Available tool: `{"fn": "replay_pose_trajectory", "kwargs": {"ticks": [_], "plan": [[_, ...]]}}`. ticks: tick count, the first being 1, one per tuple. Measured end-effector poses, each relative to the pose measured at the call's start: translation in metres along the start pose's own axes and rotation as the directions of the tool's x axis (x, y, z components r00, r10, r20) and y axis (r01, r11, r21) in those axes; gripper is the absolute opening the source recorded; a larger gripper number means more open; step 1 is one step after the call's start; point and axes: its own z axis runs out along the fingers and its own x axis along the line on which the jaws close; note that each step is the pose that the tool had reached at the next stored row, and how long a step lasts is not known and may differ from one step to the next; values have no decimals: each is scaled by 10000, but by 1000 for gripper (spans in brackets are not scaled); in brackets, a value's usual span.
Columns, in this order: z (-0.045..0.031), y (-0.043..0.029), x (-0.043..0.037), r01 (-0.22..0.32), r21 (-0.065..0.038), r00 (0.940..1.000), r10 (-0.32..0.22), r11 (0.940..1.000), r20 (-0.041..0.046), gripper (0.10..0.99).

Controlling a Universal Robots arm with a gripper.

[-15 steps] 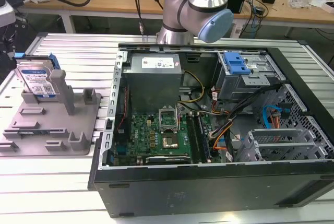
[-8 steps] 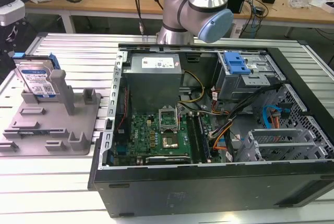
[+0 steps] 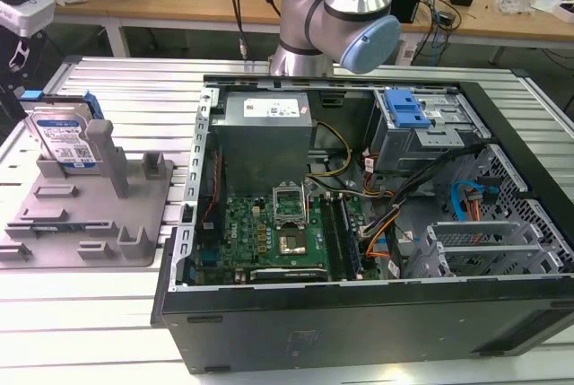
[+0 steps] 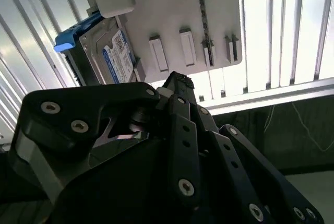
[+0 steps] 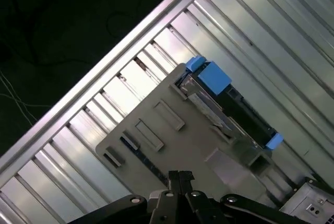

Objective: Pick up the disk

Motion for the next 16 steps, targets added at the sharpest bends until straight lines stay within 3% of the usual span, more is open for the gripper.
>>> {"fn": "replay_pose_trajectory", "kwargs": {"ticks": [3,8,10,11,12,14,16], "plan": [[1,0,0,614,-1,9981,-614,9981,-24,106],[2,0,0,1604,-4,9870,-1604,9870,-62,114],[3,0,0,2023,-7,9793,-2023,9793,-77,235],[3,0,0,2203,-8,9754,-2203,9754,-84,235],[5,0,0,2579,-11,9661,-2579,9662,-99,357],[9,-1,0,3147,-17,9491,-3147,9492,-121,482],[16,-1,0,3806,-27,9246,-3806,9248,-147,482]]}}
